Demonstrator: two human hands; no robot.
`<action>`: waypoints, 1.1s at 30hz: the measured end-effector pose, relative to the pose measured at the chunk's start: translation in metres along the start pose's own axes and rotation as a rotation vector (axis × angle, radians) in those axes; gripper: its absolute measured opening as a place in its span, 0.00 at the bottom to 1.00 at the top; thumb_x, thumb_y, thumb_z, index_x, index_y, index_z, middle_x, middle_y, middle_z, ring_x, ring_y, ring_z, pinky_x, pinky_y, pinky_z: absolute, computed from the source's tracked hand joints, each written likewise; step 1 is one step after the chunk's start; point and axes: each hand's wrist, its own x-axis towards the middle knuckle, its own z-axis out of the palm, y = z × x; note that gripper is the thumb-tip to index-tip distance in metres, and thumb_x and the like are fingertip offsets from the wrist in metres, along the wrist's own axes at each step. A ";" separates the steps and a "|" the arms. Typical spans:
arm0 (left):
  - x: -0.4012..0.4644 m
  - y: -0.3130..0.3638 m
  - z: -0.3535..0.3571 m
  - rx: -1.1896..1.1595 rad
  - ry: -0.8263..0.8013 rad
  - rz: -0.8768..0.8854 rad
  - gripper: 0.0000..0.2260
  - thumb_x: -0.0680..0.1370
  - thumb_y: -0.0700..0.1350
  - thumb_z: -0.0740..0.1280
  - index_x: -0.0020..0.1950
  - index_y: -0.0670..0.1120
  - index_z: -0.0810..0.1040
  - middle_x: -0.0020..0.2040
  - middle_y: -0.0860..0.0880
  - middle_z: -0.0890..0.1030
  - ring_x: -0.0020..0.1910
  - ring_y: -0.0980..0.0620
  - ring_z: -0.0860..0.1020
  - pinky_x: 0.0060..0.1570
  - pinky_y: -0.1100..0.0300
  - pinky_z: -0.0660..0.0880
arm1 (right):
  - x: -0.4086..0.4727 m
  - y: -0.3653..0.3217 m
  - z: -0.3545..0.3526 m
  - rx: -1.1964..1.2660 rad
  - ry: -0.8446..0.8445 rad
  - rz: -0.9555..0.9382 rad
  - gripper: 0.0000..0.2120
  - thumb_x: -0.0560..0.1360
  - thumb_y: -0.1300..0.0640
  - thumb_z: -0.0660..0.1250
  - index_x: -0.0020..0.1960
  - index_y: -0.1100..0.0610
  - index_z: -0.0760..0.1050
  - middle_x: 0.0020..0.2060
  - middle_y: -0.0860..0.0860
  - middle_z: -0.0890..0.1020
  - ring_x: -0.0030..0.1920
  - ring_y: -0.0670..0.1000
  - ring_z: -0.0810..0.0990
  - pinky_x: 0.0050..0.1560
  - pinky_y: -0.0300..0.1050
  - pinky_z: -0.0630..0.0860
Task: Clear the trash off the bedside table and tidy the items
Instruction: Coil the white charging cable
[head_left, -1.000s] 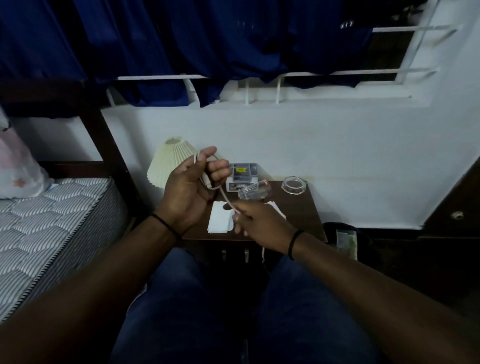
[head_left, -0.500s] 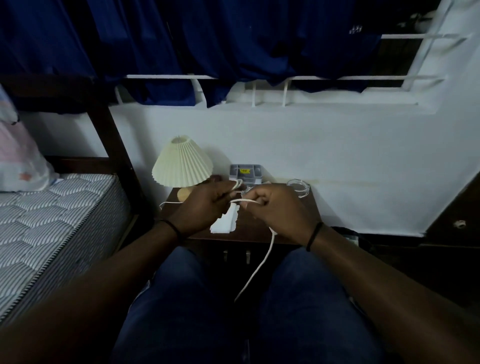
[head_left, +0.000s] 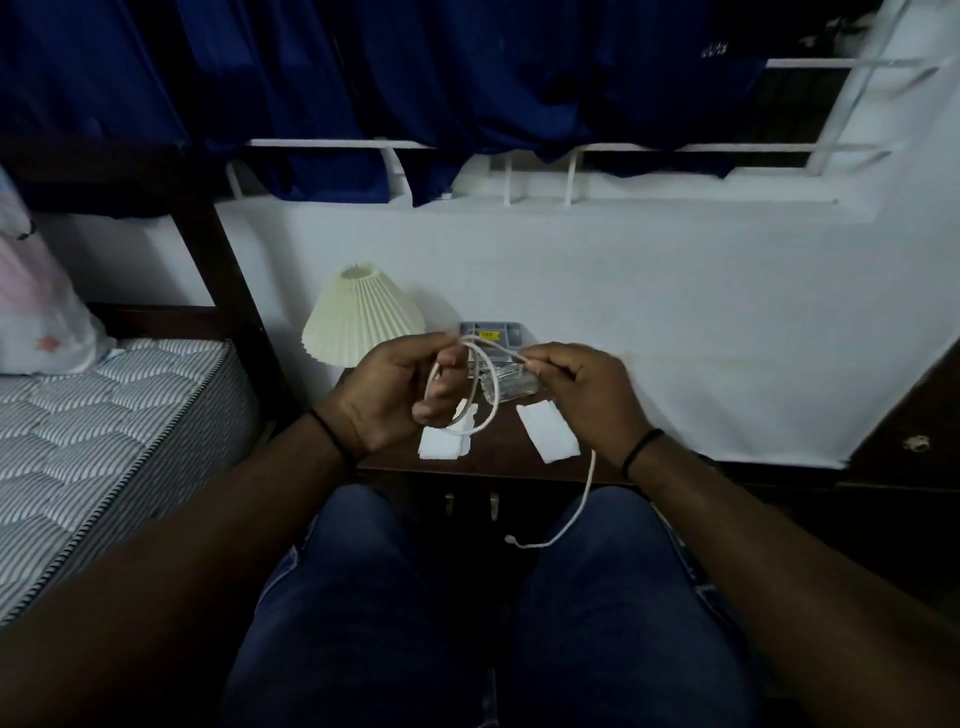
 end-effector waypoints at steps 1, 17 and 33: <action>0.000 0.002 0.002 -0.026 0.028 0.062 0.14 0.80 0.51 0.57 0.36 0.48 0.72 0.26 0.51 0.71 0.19 0.55 0.66 0.22 0.62 0.53 | -0.002 0.001 0.002 0.012 -0.054 0.032 0.10 0.79 0.61 0.66 0.57 0.56 0.83 0.41 0.45 0.84 0.42 0.39 0.81 0.49 0.45 0.77; 0.011 -0.018 -0.017 0.669 0.495 0.490 0.19 0.83 0.37 0.59 0.74 0.45 0.65 0.42 0.46 0.84 0.40 0.58 0.83 0.42 0.62 0.79 | -0.032 -0.042 0.031 -0.159 -0.487 0.019 0.13 0.74 0.51 0.64 0.58 0.45 0.76 0.41 0.42 0.84 0.35 0.40 0.80 0.43 0.48 0.82; -0.005 -0.018 0.002 0.924 0.364 0.223 0.28 0.82 0.61 0.54 0.29 0.46 0.74 0.23 0.45 0.67 0.23 0.49 0.67 0.25 0.64 0.66 | -0.015 -0.056 0.001 -0.159 -0.031 -0.174 0.04 0.71 0.51 0.74 0.42 0.50 0.81 0.37 0.44 0.84 0.40 0.43 0.80 0.44 0.46 0.77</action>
